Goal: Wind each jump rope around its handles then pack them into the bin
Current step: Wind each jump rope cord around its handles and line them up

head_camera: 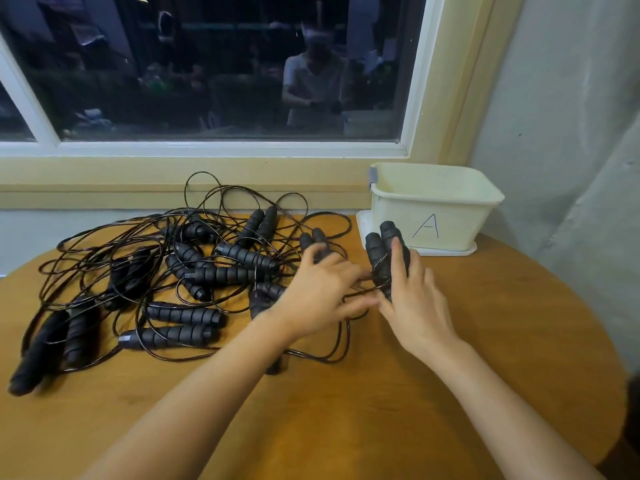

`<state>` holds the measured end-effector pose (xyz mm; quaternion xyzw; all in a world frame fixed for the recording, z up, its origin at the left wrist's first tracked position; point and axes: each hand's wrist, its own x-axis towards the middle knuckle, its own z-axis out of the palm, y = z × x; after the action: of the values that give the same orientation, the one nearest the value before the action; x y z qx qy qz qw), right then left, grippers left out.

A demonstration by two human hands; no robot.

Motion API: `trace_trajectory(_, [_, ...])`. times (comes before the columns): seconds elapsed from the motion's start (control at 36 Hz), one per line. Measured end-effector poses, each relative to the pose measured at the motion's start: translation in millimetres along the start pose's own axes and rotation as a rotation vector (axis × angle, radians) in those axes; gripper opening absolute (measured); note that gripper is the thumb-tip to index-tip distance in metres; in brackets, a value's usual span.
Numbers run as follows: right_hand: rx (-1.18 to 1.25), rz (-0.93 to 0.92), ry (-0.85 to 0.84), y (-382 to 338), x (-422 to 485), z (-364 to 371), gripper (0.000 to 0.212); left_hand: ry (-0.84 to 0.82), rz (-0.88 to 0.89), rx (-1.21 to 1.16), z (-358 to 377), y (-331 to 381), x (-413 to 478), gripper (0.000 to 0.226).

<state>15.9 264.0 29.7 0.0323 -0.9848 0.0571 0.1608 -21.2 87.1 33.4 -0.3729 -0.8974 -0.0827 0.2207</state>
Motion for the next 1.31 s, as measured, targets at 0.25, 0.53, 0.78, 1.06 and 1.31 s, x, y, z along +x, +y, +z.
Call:
trace_trajectory(0.25, [-0.052, -0.018, 0.015, 11, -7, 8, 0.086, -0.079, 0.036, 0.22, 6, 3, 4, 0.023])
trace_trajectory(0.53, [-0.071, 0.093, 0.044, 34, 3, 5, 0.082, -0.309, -0.173, 0.524, -43, -27, 23, 0.024])
trace_trajectory(0.78, [-0.044, 0.165, 0.01, 48, 2, 0, 0.08, -0.117, -0.385, 0.272, -34, -51, 11, 0.09])
trace_trajectory(1.06, [-0.046, 0.277, -0.12, 71, -11, 31, 0.081, 0.066, -0.529, -0.19, 2, -57, -77, 0.028])
trace_trajectory(1.31, [-0.031, 0.326, -0.143, 76, -20, 41, 0.082, 0.219, -1.165, -0.467, -38, -124, -88, 0.028])
